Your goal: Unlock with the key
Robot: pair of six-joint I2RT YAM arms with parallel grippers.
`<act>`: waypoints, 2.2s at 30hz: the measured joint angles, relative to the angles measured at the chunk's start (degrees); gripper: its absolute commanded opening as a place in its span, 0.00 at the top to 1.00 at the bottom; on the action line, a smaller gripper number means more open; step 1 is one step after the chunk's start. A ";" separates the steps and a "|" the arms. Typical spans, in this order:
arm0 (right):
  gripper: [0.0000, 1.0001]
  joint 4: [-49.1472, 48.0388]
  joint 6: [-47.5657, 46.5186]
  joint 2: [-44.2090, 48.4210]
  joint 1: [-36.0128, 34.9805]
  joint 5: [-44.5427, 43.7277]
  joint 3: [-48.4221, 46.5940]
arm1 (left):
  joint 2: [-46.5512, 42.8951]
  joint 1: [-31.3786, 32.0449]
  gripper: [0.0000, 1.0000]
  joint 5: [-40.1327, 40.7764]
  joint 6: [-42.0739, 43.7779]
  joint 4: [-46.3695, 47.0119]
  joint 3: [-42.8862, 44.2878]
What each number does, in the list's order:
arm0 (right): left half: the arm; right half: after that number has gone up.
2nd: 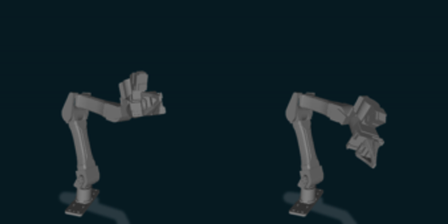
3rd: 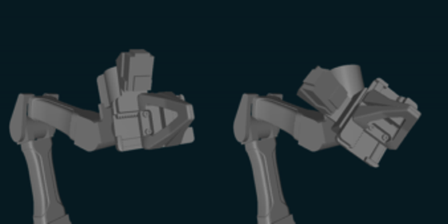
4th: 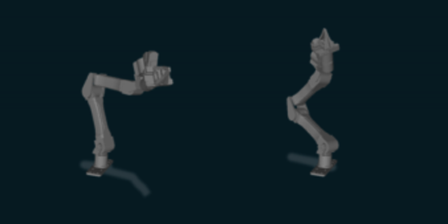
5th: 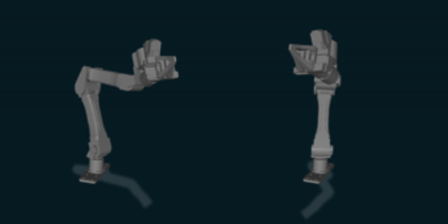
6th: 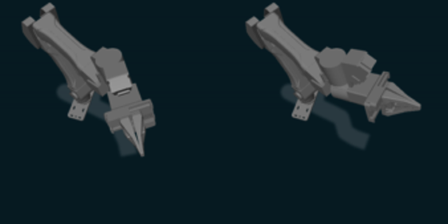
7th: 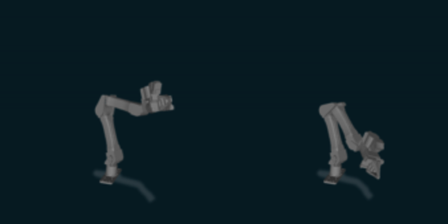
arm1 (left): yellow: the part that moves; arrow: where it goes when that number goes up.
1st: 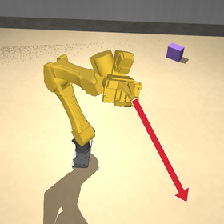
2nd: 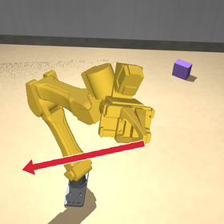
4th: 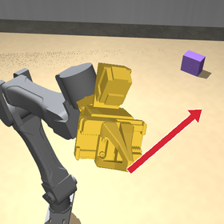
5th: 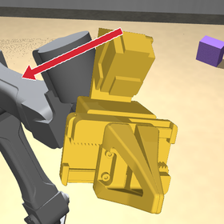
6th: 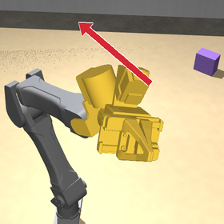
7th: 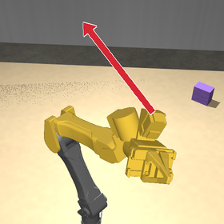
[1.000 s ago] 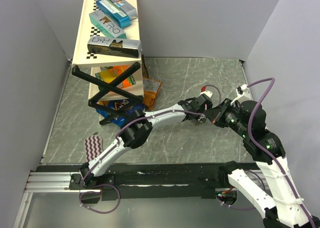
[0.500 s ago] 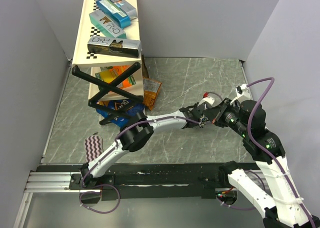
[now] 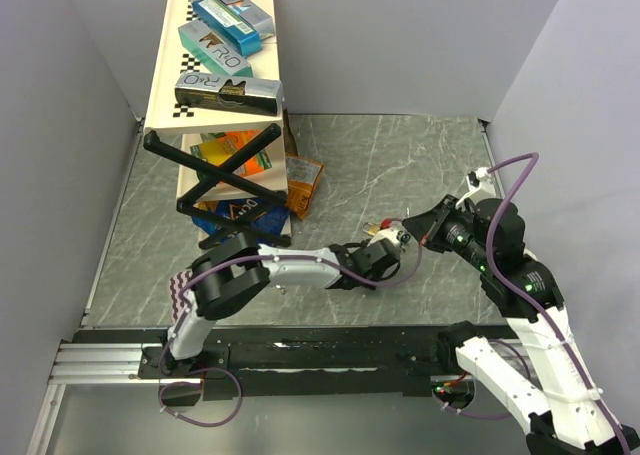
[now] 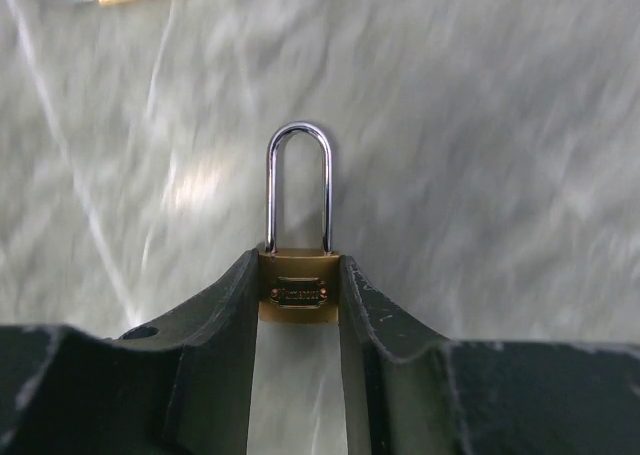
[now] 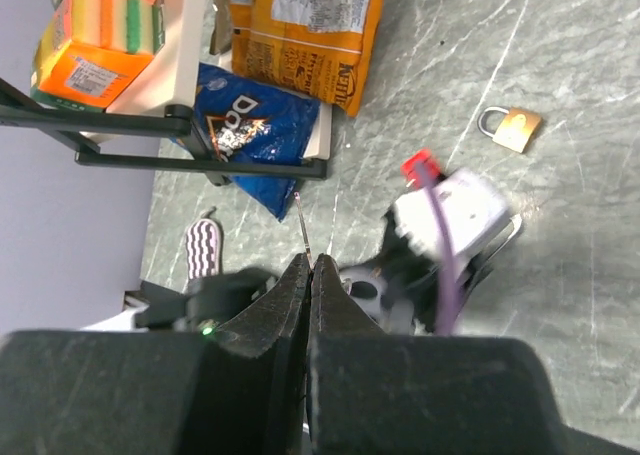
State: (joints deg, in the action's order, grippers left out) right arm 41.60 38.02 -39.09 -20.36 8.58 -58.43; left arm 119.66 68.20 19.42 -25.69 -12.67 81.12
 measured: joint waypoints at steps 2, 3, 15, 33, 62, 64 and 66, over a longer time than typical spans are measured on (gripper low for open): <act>1.00 -0.85 0.00 -0.28 0.00 0.11 0.66 | -2.78 0.44 0.80 0.07 -1.57 -0.11 -3.85; 1.00 -1.16 0.00 -0.44 0.00 0.17 1.03 | -4.04 0.46 0.80 0.33 -2.54 -0.13 -5.62; 1.00 -7.23 0.02 -0.48 -0.02 2.60 7.48 | -12.74 -5.55 0.67 -0.28 -10.93 -2.67 -16.15; 1.00 -8.83 -0.22 0.76 -0.87 1.84 10.14 | -9.16 -7.58 0.44 1.01 -12.92 -11.61 -9.84; 1.00 -5.44 -1.88 -4.20 -12.39 -9.25 4.48 | -16.90 -14.53 0.99 -5.53 -12.55 -25.16 -13.40; 1.00 -4.13 -2.10 -3.78 -12.41 -10.99 3.80 | -17.66 -15.21 0.99 -6.54 -12.22 -25.77 -13.40; 1.00 -2.82 -2.16 -2.73 -12.41 -13.07 3.52 | -18.23 -15.69 0.99 -7.17 -11.65 -26.14 -13.40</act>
State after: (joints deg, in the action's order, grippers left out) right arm 38.79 35.86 -41.82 -32.77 -4.49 -54.92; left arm 101.43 52.51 12.25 -37.34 -38.81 67.72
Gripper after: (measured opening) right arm 0.014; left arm 0.286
